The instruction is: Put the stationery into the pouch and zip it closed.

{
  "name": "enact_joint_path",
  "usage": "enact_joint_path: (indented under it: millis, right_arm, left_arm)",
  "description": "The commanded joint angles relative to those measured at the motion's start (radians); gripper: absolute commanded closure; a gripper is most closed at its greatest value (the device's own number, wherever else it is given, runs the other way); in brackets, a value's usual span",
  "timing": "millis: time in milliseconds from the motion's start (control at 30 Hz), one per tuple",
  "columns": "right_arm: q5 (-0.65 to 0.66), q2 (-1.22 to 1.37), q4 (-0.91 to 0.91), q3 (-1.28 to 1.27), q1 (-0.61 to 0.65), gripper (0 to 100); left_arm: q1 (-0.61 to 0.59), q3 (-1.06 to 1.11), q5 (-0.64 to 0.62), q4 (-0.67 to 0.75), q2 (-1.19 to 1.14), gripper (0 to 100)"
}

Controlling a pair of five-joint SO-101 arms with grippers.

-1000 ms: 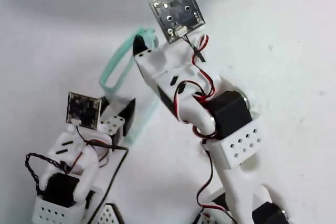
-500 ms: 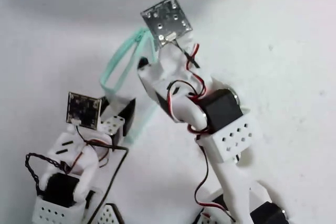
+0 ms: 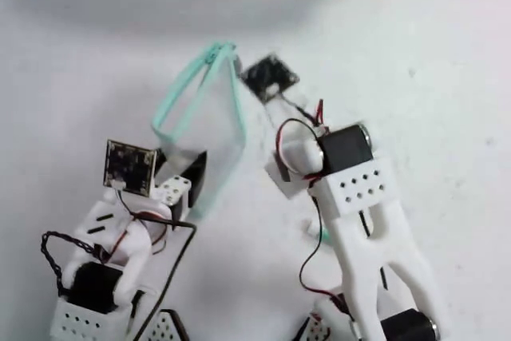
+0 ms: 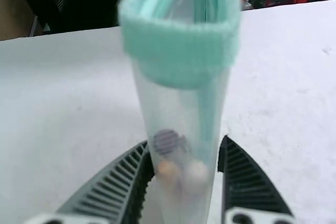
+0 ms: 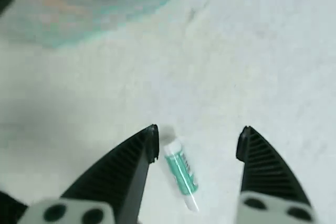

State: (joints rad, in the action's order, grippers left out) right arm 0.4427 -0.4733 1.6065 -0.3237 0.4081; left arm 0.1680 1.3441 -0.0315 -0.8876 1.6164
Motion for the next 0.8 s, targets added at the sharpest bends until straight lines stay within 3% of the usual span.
enact_joint_path:
  millis: [0, 300, 433, 600, 767]
  right_arm:
    - [0.184, -0.027, 0.042, -0.077, -0.042, 76.5]
    - [0.285, -0.027, 0.039, -0.255, -0.140, 76.5]
    - [0.437, -0.027, 0.016, -0.351, -0.143, 76.2]
    - [0.540, -0.025, -0.107, -0.509, -0.137, 76.2]
    - [0.554, -0.018, -0.268, -0.641, -0.142, 76.2]
  left_arm:
    - [0.002, -0.002, 0.011, 0.032, 0.012, 79]
    - [0.002, -0.002, 0.012, 0.032, 0.012, 79]
    - [0.002, -0.002, 0.012, 0.032, 0.012, 79]
    - [0.002, -0.002, 0.012, 0.032, 0.012, 79]
    - [0.002, -0.002, 0.012, 0.032, 0.012, 79]
